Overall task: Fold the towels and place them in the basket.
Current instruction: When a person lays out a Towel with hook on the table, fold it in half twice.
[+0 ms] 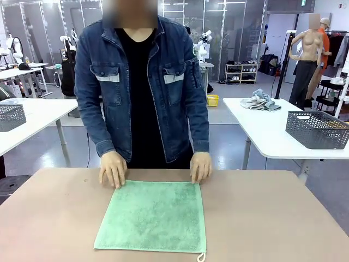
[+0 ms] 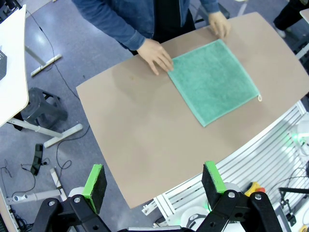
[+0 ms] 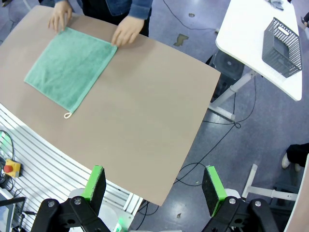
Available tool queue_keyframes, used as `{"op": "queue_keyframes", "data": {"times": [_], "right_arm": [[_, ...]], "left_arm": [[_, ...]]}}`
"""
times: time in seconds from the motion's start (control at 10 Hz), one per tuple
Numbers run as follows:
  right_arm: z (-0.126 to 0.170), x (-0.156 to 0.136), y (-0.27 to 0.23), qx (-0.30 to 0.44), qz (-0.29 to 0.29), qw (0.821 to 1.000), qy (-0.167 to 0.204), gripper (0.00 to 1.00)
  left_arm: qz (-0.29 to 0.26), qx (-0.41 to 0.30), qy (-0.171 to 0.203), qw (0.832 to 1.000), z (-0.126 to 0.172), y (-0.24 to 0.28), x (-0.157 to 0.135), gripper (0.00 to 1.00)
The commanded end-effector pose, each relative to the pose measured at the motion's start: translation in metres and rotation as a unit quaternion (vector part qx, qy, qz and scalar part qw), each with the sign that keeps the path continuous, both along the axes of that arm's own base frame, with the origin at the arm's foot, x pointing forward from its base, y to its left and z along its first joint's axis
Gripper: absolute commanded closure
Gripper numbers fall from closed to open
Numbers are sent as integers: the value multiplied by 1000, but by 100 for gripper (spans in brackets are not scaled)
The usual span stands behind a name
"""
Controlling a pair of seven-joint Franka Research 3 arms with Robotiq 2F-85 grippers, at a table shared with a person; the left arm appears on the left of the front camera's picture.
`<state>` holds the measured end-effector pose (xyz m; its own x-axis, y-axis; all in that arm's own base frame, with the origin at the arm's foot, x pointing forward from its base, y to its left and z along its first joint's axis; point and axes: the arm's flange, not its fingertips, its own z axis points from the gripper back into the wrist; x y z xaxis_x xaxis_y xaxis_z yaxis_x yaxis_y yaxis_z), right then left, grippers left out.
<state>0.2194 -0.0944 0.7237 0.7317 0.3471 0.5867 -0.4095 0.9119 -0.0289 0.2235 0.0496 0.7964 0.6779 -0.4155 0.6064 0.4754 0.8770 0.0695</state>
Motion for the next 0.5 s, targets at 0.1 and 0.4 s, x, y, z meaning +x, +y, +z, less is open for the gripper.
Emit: {"op": "queue_keyframes", "data": {"times": [0.1, 0.4], "right_arm": [[1, -1, 0, 0, 0, 1000, -1, 0], [1, -1, 0, 0, 0, 1000, -1, 0]], "left_arm": [[-3, 0, -1, 1000, 0, -1, 1, 0], [-3, 0, -1, 1000, 0, -1, 1, 0]]}}
